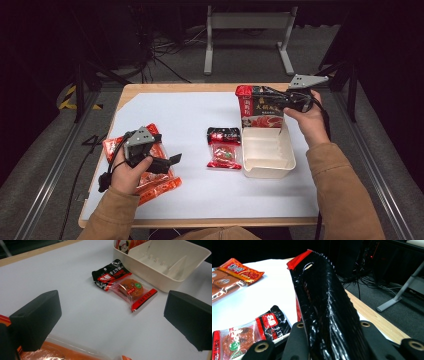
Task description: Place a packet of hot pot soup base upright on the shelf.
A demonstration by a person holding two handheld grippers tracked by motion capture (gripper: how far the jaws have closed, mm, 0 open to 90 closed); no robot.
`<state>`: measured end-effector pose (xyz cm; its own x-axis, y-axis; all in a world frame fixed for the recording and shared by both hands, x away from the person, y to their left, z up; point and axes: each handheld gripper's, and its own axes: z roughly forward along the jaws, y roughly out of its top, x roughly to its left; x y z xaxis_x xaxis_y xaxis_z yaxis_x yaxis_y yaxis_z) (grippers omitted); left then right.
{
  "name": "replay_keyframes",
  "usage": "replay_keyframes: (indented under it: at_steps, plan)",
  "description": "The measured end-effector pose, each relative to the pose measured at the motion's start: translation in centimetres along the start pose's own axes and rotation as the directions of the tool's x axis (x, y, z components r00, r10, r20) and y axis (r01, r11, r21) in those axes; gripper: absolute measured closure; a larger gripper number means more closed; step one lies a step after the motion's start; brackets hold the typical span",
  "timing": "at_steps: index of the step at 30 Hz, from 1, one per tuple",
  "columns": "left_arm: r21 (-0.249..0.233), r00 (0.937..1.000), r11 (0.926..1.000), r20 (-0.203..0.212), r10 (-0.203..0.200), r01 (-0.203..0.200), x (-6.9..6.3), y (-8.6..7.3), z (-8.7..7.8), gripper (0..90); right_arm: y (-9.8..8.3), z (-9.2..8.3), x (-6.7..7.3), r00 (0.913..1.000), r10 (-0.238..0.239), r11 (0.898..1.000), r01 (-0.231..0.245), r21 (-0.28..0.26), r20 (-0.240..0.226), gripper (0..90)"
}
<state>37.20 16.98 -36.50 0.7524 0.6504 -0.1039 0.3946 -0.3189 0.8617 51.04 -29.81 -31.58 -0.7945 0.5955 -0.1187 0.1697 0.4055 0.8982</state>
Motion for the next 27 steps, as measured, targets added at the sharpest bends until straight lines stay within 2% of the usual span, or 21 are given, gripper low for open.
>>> replay_keyframes:
  at_steps: [4, 7, 11, 12, 14, 17, 19, 21, 23, 24, 27]
  plan:
    - [-0.006, 0.9998, 0.9999, -0.008, -0.015, 0.015, 0.0, -0.2, 0.0, 1.8, -0.5, -0.2, -0.1, 0.9994, 0.036, 0.999, -0.036, -0.005, 0.004, 74.3]
    - [-0.036, 0.9997, 0.9994, -0.023, -0.001, 0.0, -0.1, -0.4, -0.2, 1.8, -0.9, -0.3, -0.2, 0.9987, 0.049, 0.999, -0.049, -0.005, 0.012, 74.1]
    - [-0.048, 0.9999, 0.9988, 0.006, -0.008, 0.009, -0.1, -0.5, -0.2, 1.6, -1.4, -0.4, -0.2, 0.9969, 0.076, 0.997, -0.076, 0.002, 0.018, 73.3]
    - [-0.048, 0.9994, 0.9984, 0.021, -0.027, 0.028, -0.1, -0.5, -0.2, 1.8, -1.5, -0.4, -0.2, 0.9968, 0.077, 0.997, -0.077, 0.002, 0.022, 73.3]
    - [-0.051, 0.999, 0.9983, 0.037, -0.025, 0.027, 0.1, -0.6, -0.2, 2.3, -1.8, -0.5, -0.3, 0.996, 0.086, 0.996, -0.086, 0.001, 0.024, 73.2]
    - [-0.059, 0.9995, 0.9979, 0.019, -0.024, 0.025, 0.4, -0.6, -0.1, 2.1, -2.0, -0.6, -0.4, 0.9953, 0.092, 0.996, -0.092, -0.001, 0.028, 72.4]
    - [-0.063, 0.9992, 0.9974, 0.021, -0.034, 0.036, 0.4, -0.6, -0.1, 1.9, -1.9, -0.8, -0.3, 0.9954, 0.088, 0.996, -0.089, 0.002, 0.037, 69.4]
    - [-0.075, 0.9997, 0.9969, 0.006, -0.023, 0.024, 0.6, -0.6, -0.2, 1.9, -1.9, -0.9, -0.2, 0.9943, 0.093, 0.996, -0.093, 0.006, 0.052, 64.6]
    - [-0.103, 0.9993, 0.9941, 0.02, -0.032, 0.034, 0.8, -0.5, -0.2, 1.9, -1.9, -1.2, -0.1, 0.9923, 0.112, 0.994, -0.113, 0.011, 0.053, 56.4]
    - [-0.103, 0.9992, 0.9943, 0.031, -0.024, 0.027, 0.8, -0.5, -0.3, 1.8, -1.9, -1.3, -0.1, 0.9907, 0.125, 0.992, -0.126, 0.013, 0.054, 53.5]
    - [-0.102, 0.9998, 0.9947, 0.02, -0.009, 0.011, 0.8, -0.4, -0.3, 1.3, -2.0, -2.0, 0.0, 0.9857, 0.156, 0.987, -0.157, 0.02, 0.065, 46.4]
